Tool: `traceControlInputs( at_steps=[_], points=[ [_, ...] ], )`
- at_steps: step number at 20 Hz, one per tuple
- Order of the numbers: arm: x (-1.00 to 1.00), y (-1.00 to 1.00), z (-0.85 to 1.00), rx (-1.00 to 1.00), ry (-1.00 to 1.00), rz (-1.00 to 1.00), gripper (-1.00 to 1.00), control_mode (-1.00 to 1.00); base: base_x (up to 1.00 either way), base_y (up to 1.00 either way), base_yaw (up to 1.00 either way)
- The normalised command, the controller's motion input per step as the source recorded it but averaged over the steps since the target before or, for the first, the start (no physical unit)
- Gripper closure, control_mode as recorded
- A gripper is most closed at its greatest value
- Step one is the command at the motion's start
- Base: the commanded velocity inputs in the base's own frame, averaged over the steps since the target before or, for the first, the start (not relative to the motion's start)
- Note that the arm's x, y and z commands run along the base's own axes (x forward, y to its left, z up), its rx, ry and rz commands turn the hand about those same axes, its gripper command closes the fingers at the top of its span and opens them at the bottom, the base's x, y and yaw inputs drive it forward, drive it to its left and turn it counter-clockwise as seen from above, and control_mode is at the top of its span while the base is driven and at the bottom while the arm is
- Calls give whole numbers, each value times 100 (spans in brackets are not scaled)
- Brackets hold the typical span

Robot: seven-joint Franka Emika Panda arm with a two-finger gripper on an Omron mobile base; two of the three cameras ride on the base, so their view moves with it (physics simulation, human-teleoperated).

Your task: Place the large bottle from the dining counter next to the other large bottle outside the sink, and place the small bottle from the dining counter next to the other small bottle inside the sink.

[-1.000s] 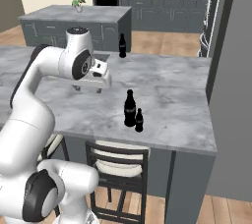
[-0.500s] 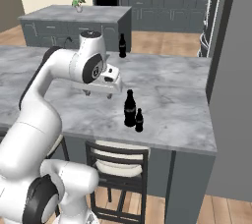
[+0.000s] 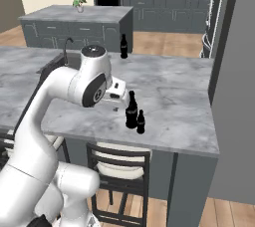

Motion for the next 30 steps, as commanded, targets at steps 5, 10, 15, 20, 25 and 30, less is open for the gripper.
traceControlInputs(
  at_steps=[5,10,15,20,25,30],
  points=[
    [-22,-22,-6,0,-18,0,-100,-100,0,0,0],
    [-11,-5,-2,1,-23,3,-100,-100,0,0,0],
    [-2,0,-11,0,-30,1,-100,-100,0,0,0],
    [0,0,-4,0,-29,0,-100,-100,0,0,0],
    [0,0,-1,0,-28,0,-100,-100,0,0,0],
    [0,0,0,-1,-29,2,-100,-100,0,0,0]
  ],
)
